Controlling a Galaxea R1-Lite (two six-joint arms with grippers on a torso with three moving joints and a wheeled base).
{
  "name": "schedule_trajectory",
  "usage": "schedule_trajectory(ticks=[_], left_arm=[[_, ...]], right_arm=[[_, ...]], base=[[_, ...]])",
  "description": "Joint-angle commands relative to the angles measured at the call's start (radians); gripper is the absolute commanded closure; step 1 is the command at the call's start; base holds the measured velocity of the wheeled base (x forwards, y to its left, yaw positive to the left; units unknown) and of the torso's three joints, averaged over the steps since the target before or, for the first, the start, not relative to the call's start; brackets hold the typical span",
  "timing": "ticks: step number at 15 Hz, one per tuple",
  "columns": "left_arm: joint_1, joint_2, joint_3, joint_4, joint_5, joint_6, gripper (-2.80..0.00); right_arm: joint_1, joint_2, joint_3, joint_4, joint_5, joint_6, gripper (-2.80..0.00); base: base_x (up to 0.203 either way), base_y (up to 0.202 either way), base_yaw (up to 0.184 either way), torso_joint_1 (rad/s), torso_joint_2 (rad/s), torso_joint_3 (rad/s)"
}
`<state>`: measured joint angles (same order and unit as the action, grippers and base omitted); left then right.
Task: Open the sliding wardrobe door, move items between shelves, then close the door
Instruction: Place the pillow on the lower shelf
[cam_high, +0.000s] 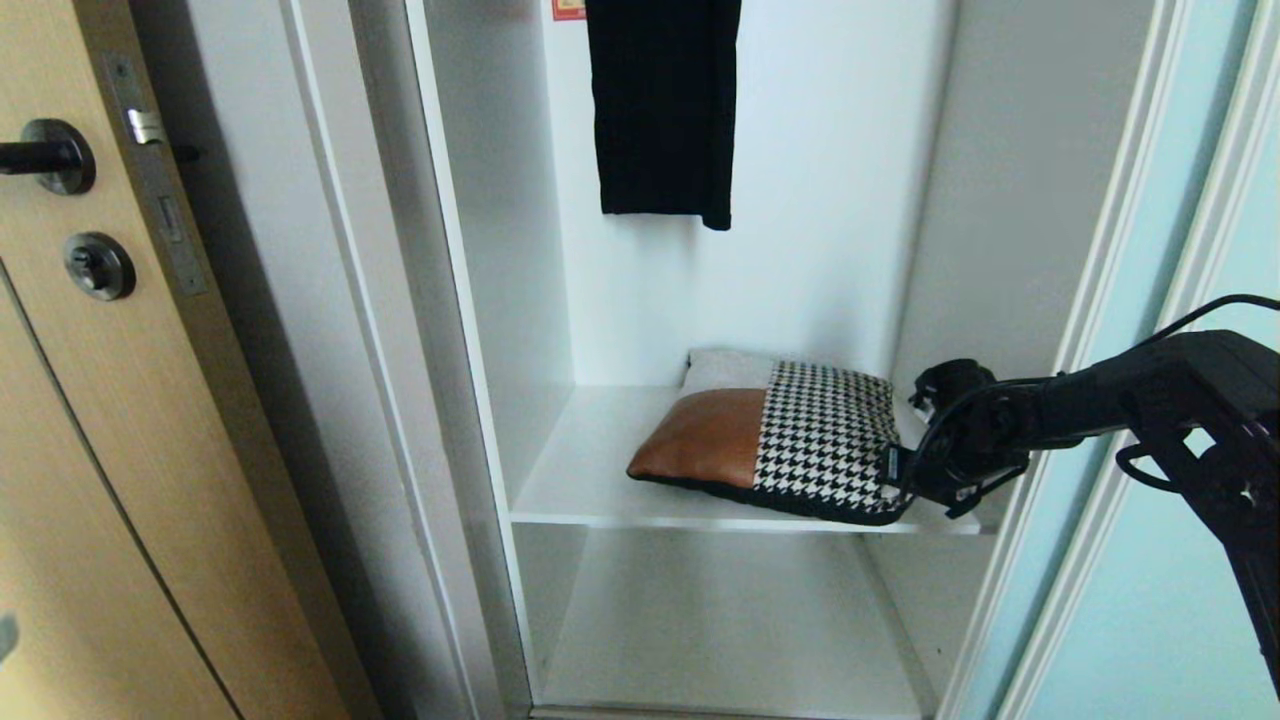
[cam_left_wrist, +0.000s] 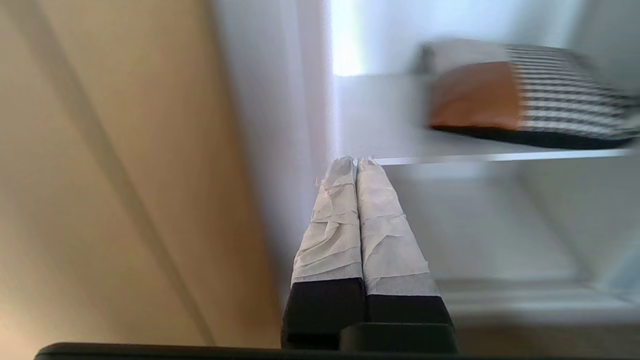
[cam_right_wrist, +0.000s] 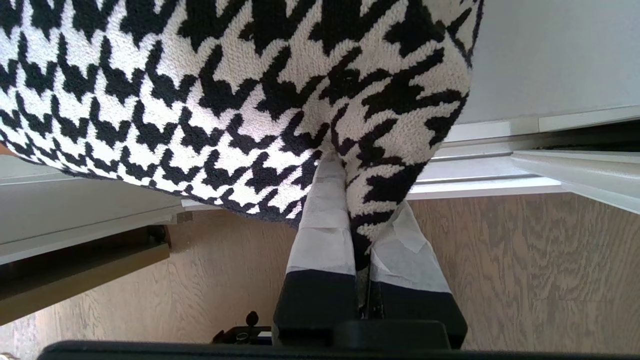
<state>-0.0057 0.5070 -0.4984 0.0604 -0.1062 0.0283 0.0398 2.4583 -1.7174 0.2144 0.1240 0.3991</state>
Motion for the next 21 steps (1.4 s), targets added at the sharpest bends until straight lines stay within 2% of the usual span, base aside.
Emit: schedule_trajectory(ticks=[1,3,7,10,12,17,19,20,21], left_arm=[[-0.004,0.361,-0.165,0.001,-0.110,-0.024,0.00],[-0.029,0.562,-0.284,0.002,-0.208,-0.039,0.00],[-0.180,0.932,-0.506,-0.005,-0.280,-0.050,0.00],[-0.271,1.172,-0.647,-0.007,-0.295,-0.070,0.00],[-0.307,1.318,-0.749,-0.003,-0.295,-0.121,0.00],[-0.332,1.620,-0.982,0.005,-0.258,-0.275,0.00],[-0.338,1.717,-1.068,0.009,-0.239,-0.306,0.00],[-0.339,1.759,-1.109,0.016,-0.217,-0.310,-2.80],[-0.339,1.805,-1.156,0.026,-0.190,-0.312,-2.80]], right_arm=[[-0.003,0.001,-0.014,-0.001,0.000,0.001,0.00],[-0.005,0.007,-0.037,0.000,0.000,0.000,0.00],[-0.005,0.018,-0.050,-0.001,-0.001,-0.005,0.00],[-0.005,0.018,-0.063,-0.001,-0.001,-0.006,0.00],[-0.005,0.019,-0.067,-0.001,0.000,-0.005,0.00],[-0.026,0.019,-0.074,-0.001,0.008,-0.005,0.00],[-0.034,0.019,-0.074,-0.001,0.008,-0.006,0.00],[-0.034,0.019,-0.073,-0.001,0.008,-0.006,0.00],[-0.038,0.021,-0.073,-0.001,0.008,-0.006,0.00]], base=[[0.000,0.000,0.000,0.000,0.00,0.000],[0.000,0.000,0.000,0.000,0.00,0.000],[0.000,0.000,0.000,0.000,0.00,0.000],[0.000,0.000,0.000,0.000,0.00,0.000],[0.000,0.000,0.000,0.000,0.00,0.000],[0.000,0.000,0.000,0.000,0.00,0.000],[0.000,0.000,0.000,0.000,0.00,0.000],[0.000,0.000,0.000,0.000,0.00,0.000],[0.000,0.000,0.000,0.000,0.00,0.000]])
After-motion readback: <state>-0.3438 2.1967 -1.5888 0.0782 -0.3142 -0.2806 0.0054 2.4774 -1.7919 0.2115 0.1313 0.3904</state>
